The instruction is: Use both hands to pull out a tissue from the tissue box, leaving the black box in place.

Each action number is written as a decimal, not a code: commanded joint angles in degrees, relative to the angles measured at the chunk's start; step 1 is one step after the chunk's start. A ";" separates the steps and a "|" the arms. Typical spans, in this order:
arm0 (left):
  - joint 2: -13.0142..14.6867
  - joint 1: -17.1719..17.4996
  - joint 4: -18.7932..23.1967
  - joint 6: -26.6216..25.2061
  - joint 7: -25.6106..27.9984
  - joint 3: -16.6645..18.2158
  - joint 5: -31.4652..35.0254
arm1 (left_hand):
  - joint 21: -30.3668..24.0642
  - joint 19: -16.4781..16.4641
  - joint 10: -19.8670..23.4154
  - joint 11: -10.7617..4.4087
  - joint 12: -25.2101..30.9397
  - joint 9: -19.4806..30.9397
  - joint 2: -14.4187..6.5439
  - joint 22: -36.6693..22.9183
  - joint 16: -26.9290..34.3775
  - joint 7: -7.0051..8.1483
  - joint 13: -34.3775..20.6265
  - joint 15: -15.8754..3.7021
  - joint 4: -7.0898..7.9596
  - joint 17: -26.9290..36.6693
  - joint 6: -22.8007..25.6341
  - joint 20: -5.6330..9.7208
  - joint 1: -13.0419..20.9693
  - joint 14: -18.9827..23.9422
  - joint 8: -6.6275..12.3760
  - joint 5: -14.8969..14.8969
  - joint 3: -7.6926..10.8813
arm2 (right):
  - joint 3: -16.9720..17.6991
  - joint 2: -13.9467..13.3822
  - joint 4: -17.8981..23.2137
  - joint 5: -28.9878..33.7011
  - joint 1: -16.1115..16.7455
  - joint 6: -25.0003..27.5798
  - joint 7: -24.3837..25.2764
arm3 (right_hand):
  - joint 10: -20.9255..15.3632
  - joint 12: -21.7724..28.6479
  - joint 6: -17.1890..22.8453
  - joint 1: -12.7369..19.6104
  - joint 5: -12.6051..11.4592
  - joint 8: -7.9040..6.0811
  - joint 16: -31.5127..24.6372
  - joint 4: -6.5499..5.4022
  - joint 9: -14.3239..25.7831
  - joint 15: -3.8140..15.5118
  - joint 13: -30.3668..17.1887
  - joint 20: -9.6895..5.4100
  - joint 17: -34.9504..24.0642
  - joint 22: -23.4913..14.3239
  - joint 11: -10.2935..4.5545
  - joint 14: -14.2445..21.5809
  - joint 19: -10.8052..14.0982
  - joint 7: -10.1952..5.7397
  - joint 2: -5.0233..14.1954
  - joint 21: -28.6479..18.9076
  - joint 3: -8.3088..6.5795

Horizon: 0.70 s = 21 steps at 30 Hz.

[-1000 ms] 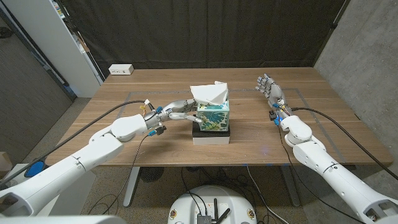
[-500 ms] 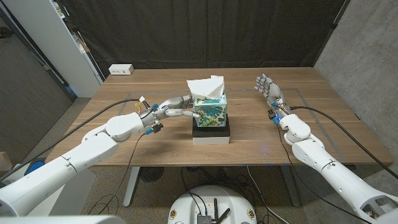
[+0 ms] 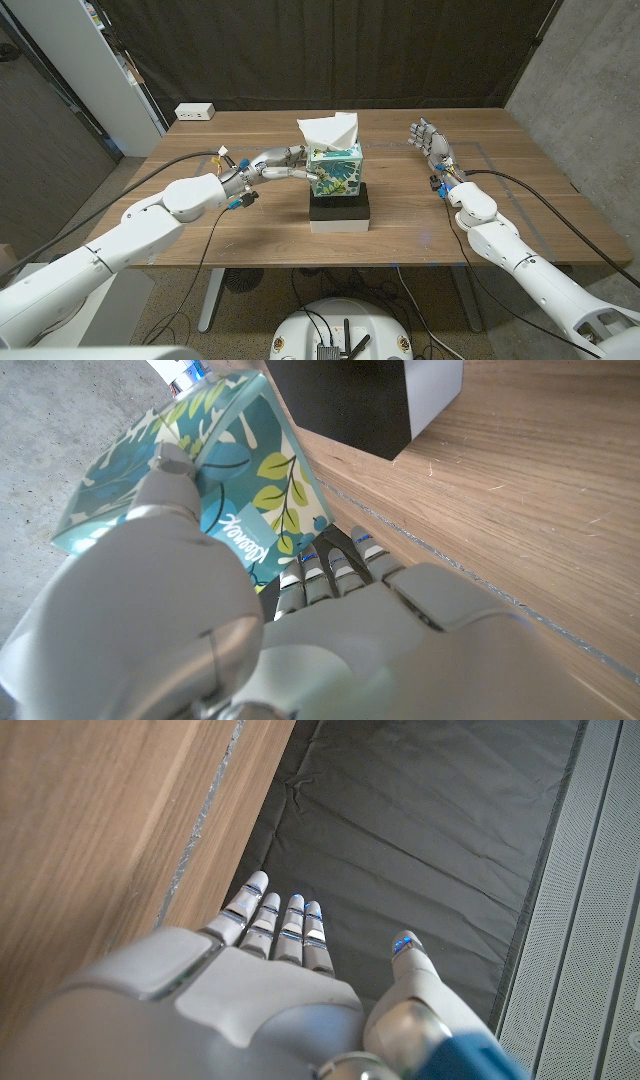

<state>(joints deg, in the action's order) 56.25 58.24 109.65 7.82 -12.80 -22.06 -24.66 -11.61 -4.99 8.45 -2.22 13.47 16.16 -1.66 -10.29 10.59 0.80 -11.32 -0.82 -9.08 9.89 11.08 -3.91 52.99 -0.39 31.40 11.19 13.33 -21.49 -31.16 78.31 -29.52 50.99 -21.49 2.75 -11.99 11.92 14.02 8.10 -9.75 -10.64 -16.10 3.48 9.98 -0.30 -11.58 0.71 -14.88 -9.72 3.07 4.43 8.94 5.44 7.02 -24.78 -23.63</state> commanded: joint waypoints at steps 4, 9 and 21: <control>0.50 -0.79 0.43 -1.43 -0.25 0.29 -0.04 | 0.39 0.43 -0.25 0.82 -0.52 12.10 -0.64 -0.06 -0.30 -0.13 -0.08 0.58 0.19 -0.03 0.07 -0.02 -0.16 -0.52 9.80 -0.26 0.55 | -0.27 0.04 0.41 1.61 -0.22 -0.20 1.91 | -0.25 -0.09 0.22 0.40 -0.33 -0.30 0.09 0.44 0.33 -0.11 -0.12 -0.24 -0.12 -0.17 -0.14 0.26 0.03 0.01 1.39 0.25 -0.04; 0.34 -1.03 0.00 -1.44 -0.51 0.17 -0.20 | 0.41 0.58 -0.36 0.60 -0.66 12.55 -0.68 -0.06 -0.37 -0.09 -0.08 0.59 0.18 -0.02 0.00 -0.01 -0.22 -0.76 10.20 -0.27 0.56 | -0.25 -0.17 0.87 2.36 0.32 -0.76 2.51 | 0.09 -0.24 0.06 0.43 -0.33 -0.23 0.42 0.50 0.32 0.21 -0.10 -0.61 -0.07 -0.17 -0.33 -0.44 -0.34 -0.09 1.42 0.63 -0.08; -0.12 -2.38 -1.07 -1.59 -1.67 -0.45 -0.29 | 0.40 0.72 -0.48 0.70 -0.89 13.53 -0.69 -0.06 -0.40 -0.08 -0.08 0.53 0.16 -0.02 -0.60 0.11 -0.40 -1.04 10.94 -0.31 0.53 | 0.51 -1.22 3.26 1.48 2.82 -1.40 2.09 | 6.14 -1.60 -5.83 -0.31 -0.48 0.88 3.08 -0.30 0.13 2.54 0.34 -3.52 0.37 -0.07 -1.62 -6.41 -4.55 -1.67 2.14 4.35 -0.16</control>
<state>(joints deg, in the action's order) 56.57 56.97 109.47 6.45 -13.54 -21.88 -24.82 -11.15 -4.48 8.05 -1.83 12.71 16.16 -2.03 -10.28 10.37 0.59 -11.32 -0.31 -9.08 9.89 10.84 -4.01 52.61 -0.92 31.40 11.19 13.33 -21.50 -31.41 79.57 -28.20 51.95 -22.55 4.39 -6.12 10.36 8.46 8.10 -9.98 -9.74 -13.25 3.64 9.98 1.84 -11.17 -2.14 -14.35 -9.59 1.53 -1.63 4.41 3.80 7.02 -20.67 -23.79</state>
